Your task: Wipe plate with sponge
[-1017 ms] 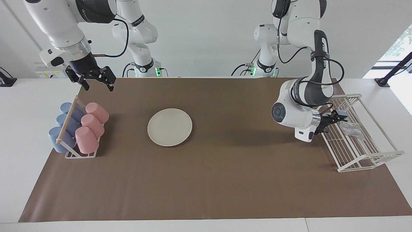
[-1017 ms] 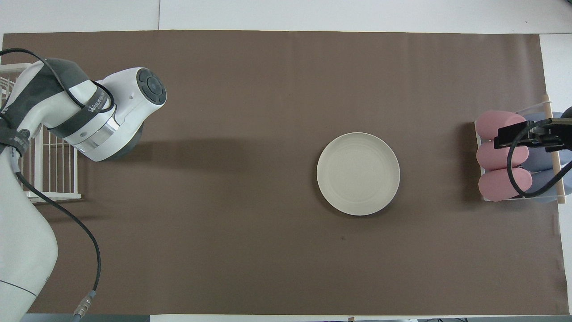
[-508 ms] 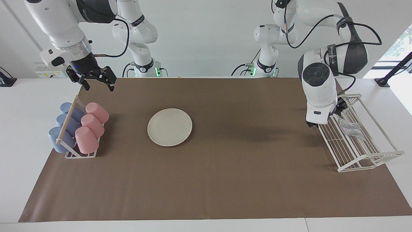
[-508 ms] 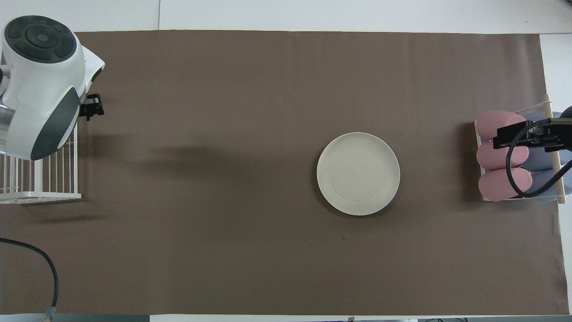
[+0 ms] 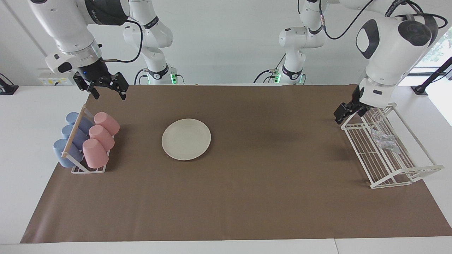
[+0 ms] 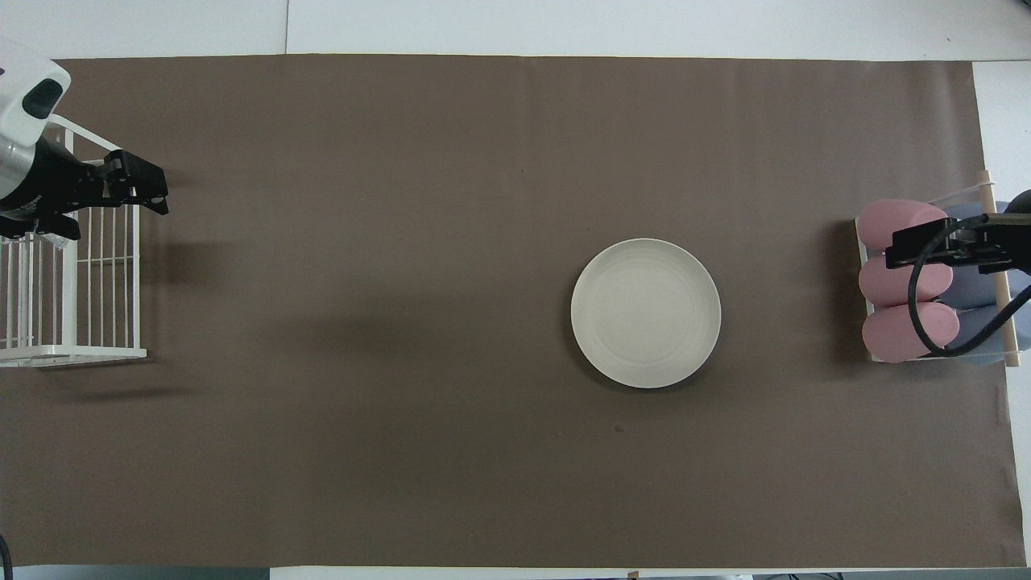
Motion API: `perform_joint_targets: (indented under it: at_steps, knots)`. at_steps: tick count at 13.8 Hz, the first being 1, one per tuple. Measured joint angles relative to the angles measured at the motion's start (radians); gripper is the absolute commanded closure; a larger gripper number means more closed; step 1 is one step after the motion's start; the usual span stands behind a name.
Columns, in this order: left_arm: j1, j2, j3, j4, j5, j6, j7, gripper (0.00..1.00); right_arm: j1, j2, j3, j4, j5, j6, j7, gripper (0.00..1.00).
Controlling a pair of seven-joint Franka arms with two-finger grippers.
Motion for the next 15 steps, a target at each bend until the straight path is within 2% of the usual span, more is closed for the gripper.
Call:
perform_joint_targets:
  at_steps: [6, 8, 11, 15]
  knots:
    - [0.0, -0.093, -0.009, -0.001, -0.065, -0.137, 0.014, 0.0, 0.001, 0.0, 0.0, 0.0, 0.0, 0.0, 0.0, 0.0]
    - [0.0, -0.101, -0.008, -0.001, -0.081, -0.185, 0.065, 0.0, 0.001, 0.0, 0.0, 0.0, 0.0, 0.0, 0.0, 0.0]
    - [0.0, -0.102, -0.001, -0.003, -0.118, -0.19, 0.126, 0.0, 0.001, 0.0, 0.0, 0.0, 0.0, 0.0, 0.0, 0.0]
    - [-0.013, -0.094, -0.001, -0.016, -0.098, -0.184, 0.133, 0.0, 0.001, 0.0, 0.0, 0.0, 0.0, 0.0, 0.0, 0.0]
